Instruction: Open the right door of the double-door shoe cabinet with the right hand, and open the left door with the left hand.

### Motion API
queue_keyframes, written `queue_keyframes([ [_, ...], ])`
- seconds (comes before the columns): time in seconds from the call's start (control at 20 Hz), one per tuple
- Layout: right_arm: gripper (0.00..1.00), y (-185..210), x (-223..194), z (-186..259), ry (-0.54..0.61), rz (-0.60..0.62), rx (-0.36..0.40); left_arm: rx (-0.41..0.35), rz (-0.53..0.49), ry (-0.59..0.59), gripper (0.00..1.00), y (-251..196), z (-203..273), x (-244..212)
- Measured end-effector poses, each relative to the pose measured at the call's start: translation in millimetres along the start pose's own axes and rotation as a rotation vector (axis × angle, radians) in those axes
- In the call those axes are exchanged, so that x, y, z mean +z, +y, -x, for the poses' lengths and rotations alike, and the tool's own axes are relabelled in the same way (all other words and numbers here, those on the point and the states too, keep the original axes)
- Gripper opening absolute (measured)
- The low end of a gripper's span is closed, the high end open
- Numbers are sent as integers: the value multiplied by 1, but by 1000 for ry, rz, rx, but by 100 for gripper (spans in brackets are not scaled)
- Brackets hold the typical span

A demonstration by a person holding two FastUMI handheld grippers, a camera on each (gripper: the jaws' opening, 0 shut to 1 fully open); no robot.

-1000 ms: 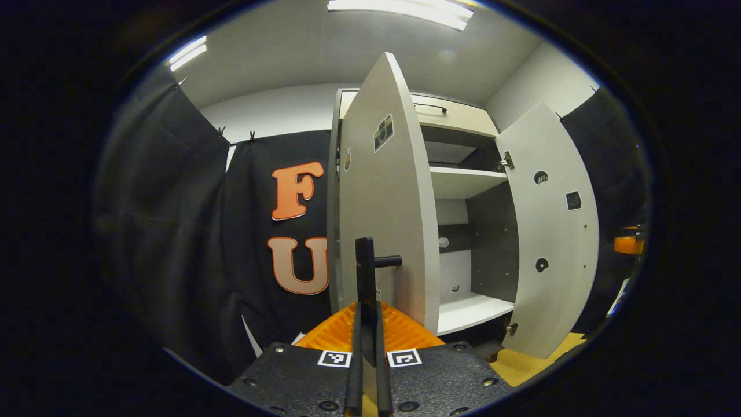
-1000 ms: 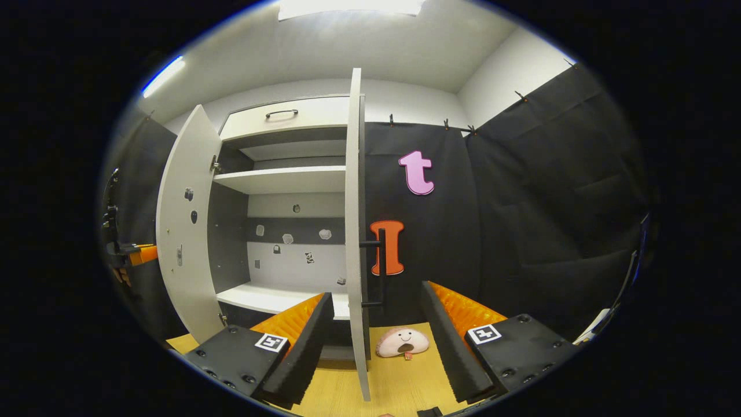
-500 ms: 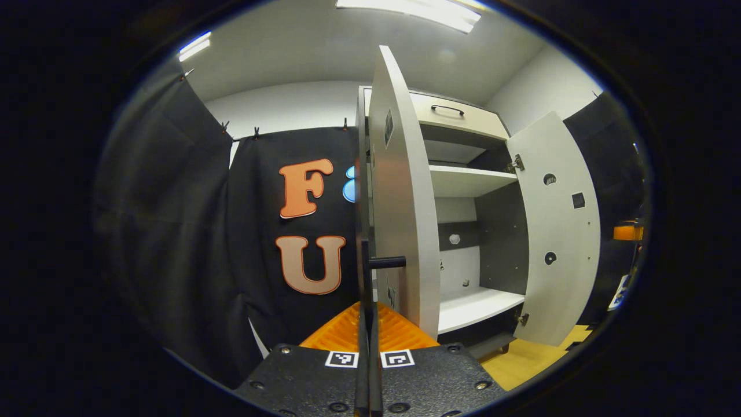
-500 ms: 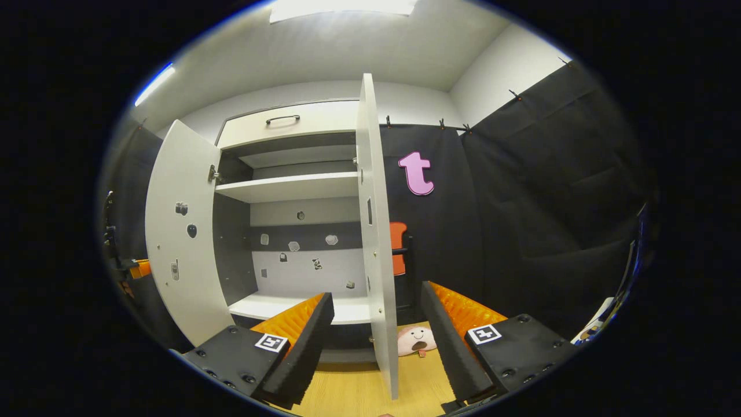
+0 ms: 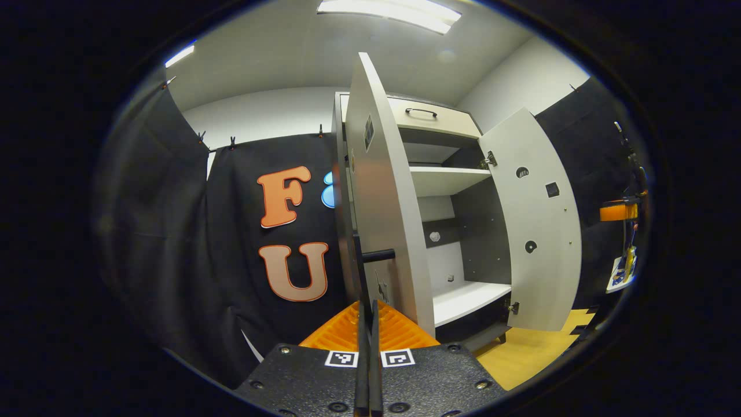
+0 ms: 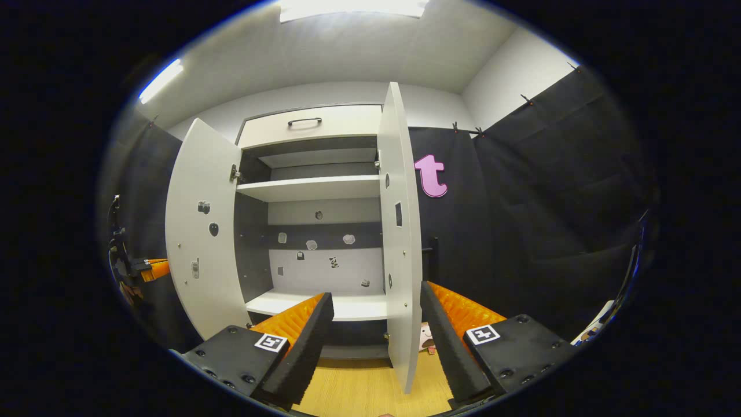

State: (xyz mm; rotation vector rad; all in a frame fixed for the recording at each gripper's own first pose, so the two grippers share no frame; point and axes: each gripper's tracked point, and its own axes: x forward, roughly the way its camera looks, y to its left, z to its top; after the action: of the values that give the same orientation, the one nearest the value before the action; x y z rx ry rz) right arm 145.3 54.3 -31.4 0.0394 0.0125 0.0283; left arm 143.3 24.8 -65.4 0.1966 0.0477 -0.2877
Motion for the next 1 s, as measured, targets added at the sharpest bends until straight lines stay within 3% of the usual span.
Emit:
queue_keyframes([
  [0.15,97,-16,0,10,4,29,-10,76,-1,7,2,-9,39,5],
  [0.25,97,-26,6,18,-26,56,-11,112,49,12,0,-37,59,13],
  [0.3,89,-36,9,22,-40,74,-29,129,64,8,0,-52,68,19],
  [0.35,94,-46,9,27,-47,85,-39,141,77,-3,0,-69,76,26],
  [0.6,99,-49,-11,46,17,5,78,88,232,-12,0,-170,92,34],
  [0.8,99,-56,-10,55,20,3,125,115,278,-15,4,-209,93,38],
  [0.9,99,-53,-7,58,16,-12,146,131,291,-32,22,-214,91,43],
  [0.95,99,-54,-6,59,13,-18,149,148,296,-41,36,-213,91,46],
  [1.0,99,-55,-5,60,10,-21,147,160,300,-53,41,-212,88,48],
])
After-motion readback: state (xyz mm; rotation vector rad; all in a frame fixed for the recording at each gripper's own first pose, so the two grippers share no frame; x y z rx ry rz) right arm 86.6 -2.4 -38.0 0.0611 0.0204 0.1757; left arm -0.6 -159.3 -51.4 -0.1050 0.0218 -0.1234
